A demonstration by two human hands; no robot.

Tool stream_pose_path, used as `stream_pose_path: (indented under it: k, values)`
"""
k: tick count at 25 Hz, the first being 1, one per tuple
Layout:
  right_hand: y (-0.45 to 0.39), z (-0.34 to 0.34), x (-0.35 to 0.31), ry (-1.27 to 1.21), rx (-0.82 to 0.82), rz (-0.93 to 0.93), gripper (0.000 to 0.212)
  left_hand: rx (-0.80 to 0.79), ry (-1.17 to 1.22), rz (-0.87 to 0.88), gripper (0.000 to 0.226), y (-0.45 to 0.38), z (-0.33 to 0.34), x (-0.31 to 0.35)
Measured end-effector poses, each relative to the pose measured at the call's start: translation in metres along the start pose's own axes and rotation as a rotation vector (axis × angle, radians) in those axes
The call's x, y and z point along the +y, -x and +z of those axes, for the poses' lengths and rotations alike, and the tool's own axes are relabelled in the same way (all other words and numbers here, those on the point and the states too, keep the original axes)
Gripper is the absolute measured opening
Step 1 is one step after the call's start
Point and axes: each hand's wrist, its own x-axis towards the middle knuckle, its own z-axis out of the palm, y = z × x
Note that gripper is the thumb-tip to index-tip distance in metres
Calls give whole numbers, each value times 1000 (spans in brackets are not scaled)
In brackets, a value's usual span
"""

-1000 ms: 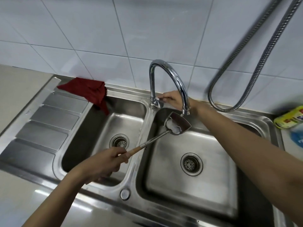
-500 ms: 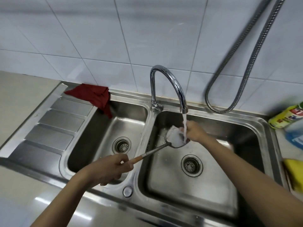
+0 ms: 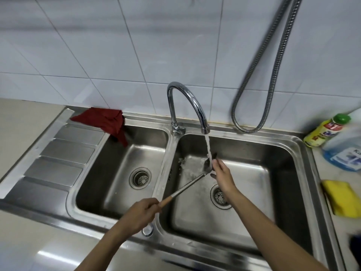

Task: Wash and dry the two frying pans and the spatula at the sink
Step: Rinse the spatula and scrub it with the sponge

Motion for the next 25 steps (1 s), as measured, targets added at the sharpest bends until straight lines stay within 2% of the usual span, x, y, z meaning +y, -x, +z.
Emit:
stream_pose_path:
  k: [4,6,8,10,13,16,18,19,21,23,25]
  values:
    - [-1,25,-13,232,-179,-183,51,-80,491,-211,26,15,23,4]
    - [-12,27,-10,460,-120,-212,54,-149,631,-292,28,18,27,4]
    - [-12,22,-2,571,14,-270,59,-214,669,-309,30,17,30,6]
    - [-6,19,12,629,80,-411,58,-250,654,-297,32,11,33,13]
    - [14,10,22,839,19,-539,52,-283,610,-294,33,1,36,26]
    - [32,-1,16,1129,-192,-687,68,-263,453,-211,30,-5,31,33]
    - [38,1,9,1271,-420,-768,76,-134,144,-81,28,-5,24,36]
    - [36,2,5,1324,-483,-770,76,-43,-63,3,27,-5,20,38]
    - [17,-9,9,1493,-479,-740,70,96,-366,93,23,-2,12,41]
    - [-5,-31,12,1683,-401,-645,68,168,-505,91,19,4,4,42]
    - [-22,-46,21,1773,-352,-689,69,213,-602,99,20,13,3,40]
